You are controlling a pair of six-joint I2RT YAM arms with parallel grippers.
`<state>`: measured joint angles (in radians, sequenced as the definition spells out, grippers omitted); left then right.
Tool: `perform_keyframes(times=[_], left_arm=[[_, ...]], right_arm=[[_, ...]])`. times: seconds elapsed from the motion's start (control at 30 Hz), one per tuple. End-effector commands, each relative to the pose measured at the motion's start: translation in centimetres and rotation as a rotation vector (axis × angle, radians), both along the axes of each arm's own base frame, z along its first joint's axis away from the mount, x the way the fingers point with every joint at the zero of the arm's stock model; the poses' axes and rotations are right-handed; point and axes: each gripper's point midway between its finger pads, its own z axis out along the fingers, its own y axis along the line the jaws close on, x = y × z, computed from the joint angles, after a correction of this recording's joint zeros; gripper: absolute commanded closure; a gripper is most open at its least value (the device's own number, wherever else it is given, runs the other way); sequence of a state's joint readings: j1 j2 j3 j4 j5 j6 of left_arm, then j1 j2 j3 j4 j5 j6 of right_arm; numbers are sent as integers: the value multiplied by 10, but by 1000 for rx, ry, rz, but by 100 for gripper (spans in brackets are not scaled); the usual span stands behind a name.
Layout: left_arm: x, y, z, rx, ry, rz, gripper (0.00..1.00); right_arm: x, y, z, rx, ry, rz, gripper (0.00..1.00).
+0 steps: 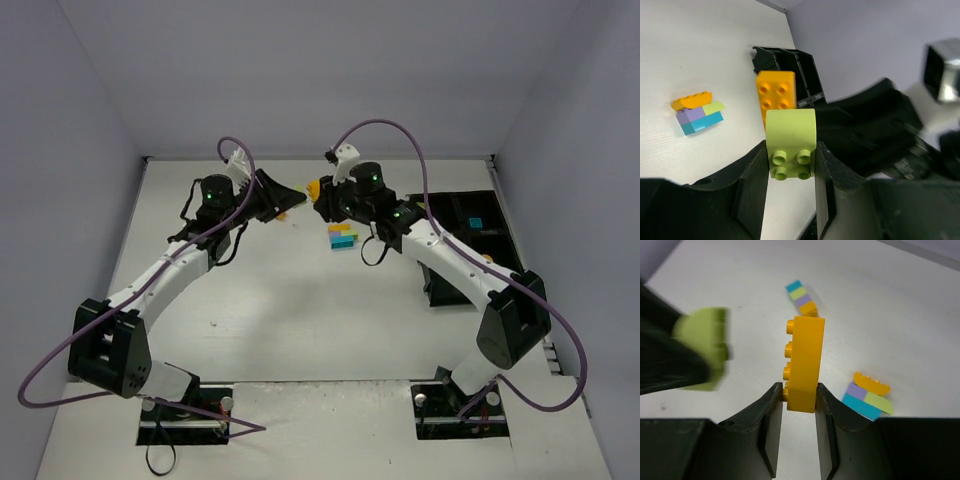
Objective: Sort the legos into containers by color
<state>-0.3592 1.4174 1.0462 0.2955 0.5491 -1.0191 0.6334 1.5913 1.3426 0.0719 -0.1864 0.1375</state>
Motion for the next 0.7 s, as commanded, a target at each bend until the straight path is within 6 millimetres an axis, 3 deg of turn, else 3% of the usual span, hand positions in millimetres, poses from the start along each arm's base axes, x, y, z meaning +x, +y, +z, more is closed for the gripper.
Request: perform_keyframes(times=[0.0,0.17,0.27,0.37,0.4,0.47,0.5,0.57,0.6,0.67], left_arm=[[-24,1,62,-55,-187,-56,100],[-30,1,57,-44,-189,-82,100],[-31,1,53,-19,-184,-95,100],[-30,5,42,51,-165,-88,100],[-29,7,39,87,-180,-90,100],[-30,9,30,140,-149,-94,100],[-29,11,27,176,-162,-97,100],[-28,13,23,229,-162,-100,100],[-29,13,20,246,-155,-107,100],[-31,12,17,288,-152,-128,100]], right_arm=[[22,-43,7,-40,-59,-163,100],[21,-56,2,-44,-38,-200,100],[24,-85,0,-60,-21,-322,100],[27,-140,-11,-58,38,-506,100],[30,-174,-18,-49,74,-618,100],[15,-214,-34,-71,134,-742,100],[12,-246,-31,-46,142,-842,100],[-5,-277,-49,-59,203,-926,100],[-11,-300,-47,-40,205,-991,100],[-27,-324,-60,-56,250,-1072,100]])
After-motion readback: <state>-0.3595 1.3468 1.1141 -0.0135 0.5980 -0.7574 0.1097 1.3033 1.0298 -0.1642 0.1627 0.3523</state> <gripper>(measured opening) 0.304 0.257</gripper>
